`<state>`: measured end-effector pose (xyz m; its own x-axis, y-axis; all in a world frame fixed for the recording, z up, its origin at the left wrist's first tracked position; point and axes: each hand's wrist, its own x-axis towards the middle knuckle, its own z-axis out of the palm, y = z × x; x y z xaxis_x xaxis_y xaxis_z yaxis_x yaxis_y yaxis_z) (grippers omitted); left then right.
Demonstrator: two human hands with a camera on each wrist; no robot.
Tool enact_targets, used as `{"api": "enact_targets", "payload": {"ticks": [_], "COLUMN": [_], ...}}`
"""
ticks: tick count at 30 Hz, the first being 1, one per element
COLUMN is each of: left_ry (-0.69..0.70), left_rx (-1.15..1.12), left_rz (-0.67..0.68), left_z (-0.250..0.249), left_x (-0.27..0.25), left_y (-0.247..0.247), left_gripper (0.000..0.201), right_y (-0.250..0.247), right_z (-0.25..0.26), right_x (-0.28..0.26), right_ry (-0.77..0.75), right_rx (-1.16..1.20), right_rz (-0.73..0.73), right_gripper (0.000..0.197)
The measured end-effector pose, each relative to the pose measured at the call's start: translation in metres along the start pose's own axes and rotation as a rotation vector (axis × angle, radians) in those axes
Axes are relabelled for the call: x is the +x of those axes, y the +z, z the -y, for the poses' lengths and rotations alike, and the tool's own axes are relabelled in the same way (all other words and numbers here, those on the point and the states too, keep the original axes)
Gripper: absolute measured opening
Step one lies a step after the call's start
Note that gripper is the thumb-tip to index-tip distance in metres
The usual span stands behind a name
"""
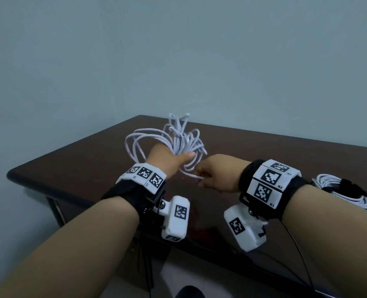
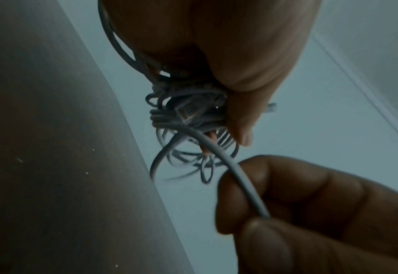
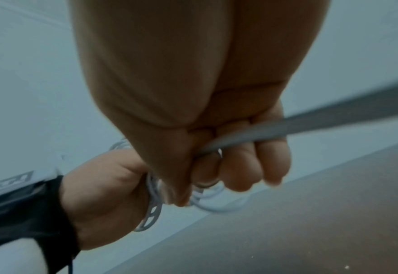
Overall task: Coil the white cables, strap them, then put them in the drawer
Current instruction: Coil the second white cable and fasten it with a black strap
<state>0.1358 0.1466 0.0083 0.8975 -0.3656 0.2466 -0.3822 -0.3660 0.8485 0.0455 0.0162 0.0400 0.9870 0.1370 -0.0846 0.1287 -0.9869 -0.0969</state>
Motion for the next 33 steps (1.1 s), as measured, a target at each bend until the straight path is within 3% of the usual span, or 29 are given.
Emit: {"api": "enact_targets", "payload": {"ticks": [3,7,11,15,19,22,25,29,33], "left_ry": [0.068,0.118,0.104,0.041,-0.054,-0.063,-0.093,-0.159,-0.161], "left_rx": [0.121,0.055,0.096,0.108,0.053,0.010,-0.085,-0.092,0.026], "left_rz": [0.169,0.345,0.430,0.320,0.180,0.082,-0.013,-0.075,-0.162], "left_z": [0.003,0.005,0.005,0.007,0.009,0.010,0.011,0.007,0.008], "left_x": [-0.003,-0.006,-0.002,-0.002,-0.004,-0.006,-0.005,-0.002,0.007], "left_y": [-0.005,-0.008,-0.009,-0.013,-0.017,-0.012,-0.006,-0.003,-0.005], "left_gripper": [0.016,0.041,0.031,0.023,0.037,0.038,0.056,0.033,0.029], "right_y": [-0.003,-0.006,-0.003,-0.001,-0.008,-0.011,-0.012,-0.011,-0.013], "right_z": [-0.006,-0.015,-0.016,-0.019,-0.029,-0.035,-0.035,-0.035,-0.030], "right_x": [0.000,-0.001,0.001,0.001,-0.005,-0.005,-0.005,-0.007,-0.012], "right_ry": [-0.013,0.008,0.005,0.009,0.046,0.104,0.160,0.170,0.147], "right_rx": [-0.003,0.125,0.142,0.135,0.152,0.053,-0.062,-0.072,-0.017], "right_rz": [-0.092,-0.271,-0.365,-0.388,-0.319,-0.290,-0.259,-0.040,-0.013], "right_gripper": [0.018,0.005,0.012,0.014,0.011,0.005,0.003,0.017,0.027]}}
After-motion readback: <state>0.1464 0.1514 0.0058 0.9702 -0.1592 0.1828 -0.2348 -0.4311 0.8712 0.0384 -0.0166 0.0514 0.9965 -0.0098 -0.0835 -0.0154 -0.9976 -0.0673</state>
